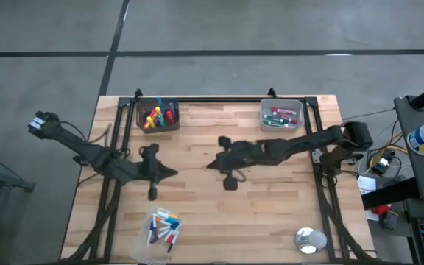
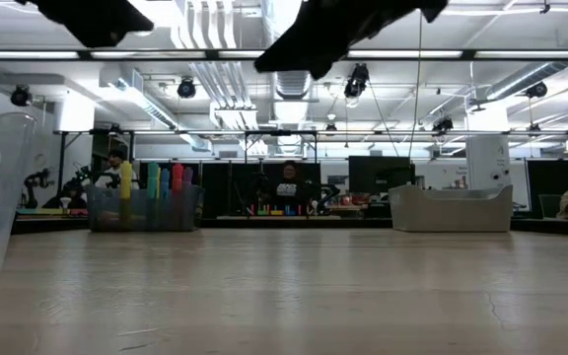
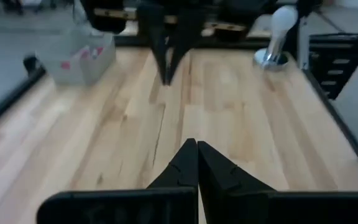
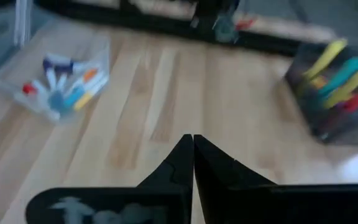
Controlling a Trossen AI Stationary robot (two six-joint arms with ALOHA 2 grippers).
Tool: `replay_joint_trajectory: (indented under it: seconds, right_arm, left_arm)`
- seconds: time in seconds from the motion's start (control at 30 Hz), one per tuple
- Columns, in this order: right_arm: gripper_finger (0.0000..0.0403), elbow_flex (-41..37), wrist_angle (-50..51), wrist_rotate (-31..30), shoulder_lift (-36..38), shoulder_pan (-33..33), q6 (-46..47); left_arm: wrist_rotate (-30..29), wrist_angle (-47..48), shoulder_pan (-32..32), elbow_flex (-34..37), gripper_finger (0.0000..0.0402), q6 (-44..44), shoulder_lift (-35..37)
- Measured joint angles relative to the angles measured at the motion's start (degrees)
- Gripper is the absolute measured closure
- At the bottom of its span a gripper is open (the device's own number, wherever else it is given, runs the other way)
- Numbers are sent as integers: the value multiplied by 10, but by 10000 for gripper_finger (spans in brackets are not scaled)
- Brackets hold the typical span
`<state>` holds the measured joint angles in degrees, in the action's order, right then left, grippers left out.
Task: Pick & Place Markers
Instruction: Return to Home Position
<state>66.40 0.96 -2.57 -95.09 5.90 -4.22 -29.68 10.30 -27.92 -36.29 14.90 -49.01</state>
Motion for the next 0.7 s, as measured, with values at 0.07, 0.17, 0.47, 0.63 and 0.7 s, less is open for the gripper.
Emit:
replay_joint_trajectory:
  seconds: [0.07, 0.17, 0.47, 0.63, 0.7]
  right_arm:
    - [394, -39, -47, 0, 33, -8, 3]
    - [394, -89, -82, 0, 83, -16, -3]
    - [394, -183, -115, 66, 210, -18, -5]
    - [394, -230, -122, 76, 283, -20, 9]
    - [394, -250, -123, 75, 311, -21, 25]
  left_arm:
    - [4, 0, 1, 0, 401, -27, 27]
    - [39, 1, 1, 3, 401, -49, 68]
    - [145, -179, 17, 130, 401, -121, 158]
    - [147, -189, 24, 177, 401, -94, 208]
    - [148, -199, 24, 193, 401, -81, 227]
